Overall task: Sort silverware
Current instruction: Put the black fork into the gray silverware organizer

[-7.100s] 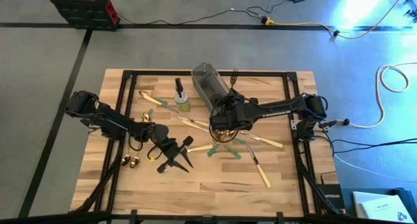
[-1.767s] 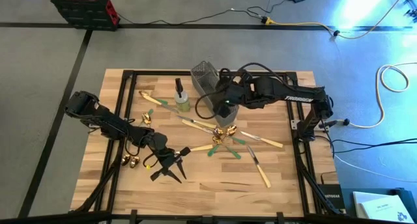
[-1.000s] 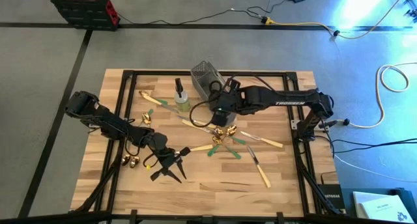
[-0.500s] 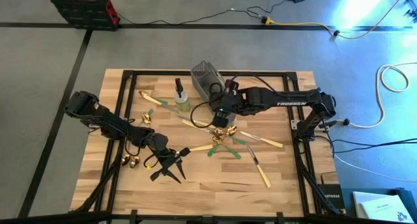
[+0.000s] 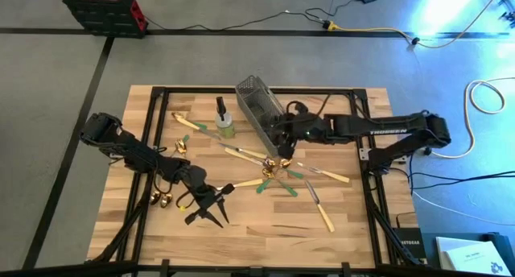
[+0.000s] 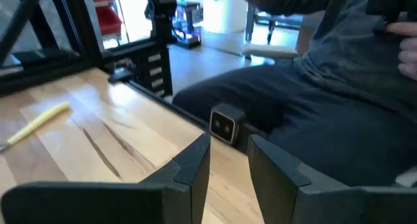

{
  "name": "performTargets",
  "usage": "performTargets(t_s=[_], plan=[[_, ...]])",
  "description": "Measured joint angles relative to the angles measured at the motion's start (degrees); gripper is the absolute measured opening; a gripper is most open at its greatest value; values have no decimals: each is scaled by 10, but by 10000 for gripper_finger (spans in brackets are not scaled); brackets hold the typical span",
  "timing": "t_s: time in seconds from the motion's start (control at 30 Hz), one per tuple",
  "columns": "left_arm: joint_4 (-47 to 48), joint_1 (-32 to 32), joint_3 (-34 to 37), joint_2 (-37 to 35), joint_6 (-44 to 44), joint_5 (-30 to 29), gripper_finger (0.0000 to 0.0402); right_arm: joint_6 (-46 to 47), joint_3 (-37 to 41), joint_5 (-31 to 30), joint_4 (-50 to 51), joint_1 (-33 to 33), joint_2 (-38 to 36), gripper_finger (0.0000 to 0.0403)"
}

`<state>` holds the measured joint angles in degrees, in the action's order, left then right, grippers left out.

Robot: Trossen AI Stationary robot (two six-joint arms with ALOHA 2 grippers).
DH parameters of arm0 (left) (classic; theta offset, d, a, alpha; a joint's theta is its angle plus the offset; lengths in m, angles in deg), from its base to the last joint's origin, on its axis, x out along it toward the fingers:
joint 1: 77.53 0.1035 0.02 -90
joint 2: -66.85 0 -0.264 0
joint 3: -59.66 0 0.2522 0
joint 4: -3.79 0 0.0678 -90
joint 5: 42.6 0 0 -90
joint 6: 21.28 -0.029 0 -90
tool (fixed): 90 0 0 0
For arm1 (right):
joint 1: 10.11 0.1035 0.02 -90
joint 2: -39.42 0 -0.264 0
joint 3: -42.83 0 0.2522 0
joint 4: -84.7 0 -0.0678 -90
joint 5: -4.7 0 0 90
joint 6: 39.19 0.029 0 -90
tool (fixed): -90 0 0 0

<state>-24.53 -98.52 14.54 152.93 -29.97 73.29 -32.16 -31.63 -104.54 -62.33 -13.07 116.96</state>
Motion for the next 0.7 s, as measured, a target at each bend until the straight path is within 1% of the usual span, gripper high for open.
performTargets(t_s=[0.1,0.17,0.23,0.5,0.6,0.7], plan=[[-5,0,0,0,3,-2,90,2,37,4,-40,-15,-8,0],[-5,0,0,0,5,-2,90,2,46,13,-59,-19,-7,0],[-4,0,0,0,8,-2,90,2,48,14,-57,-24,-8,0],[7,0,0,0,8,-2,90,25,48,-40,-26,-27,-7,3],[10,0,0,0,8,-2,90,36,49,-49,-15,-27,-7,22],[9,0,0,0,8,-2,90,37,50,-52,-15,-27,-5,64]])
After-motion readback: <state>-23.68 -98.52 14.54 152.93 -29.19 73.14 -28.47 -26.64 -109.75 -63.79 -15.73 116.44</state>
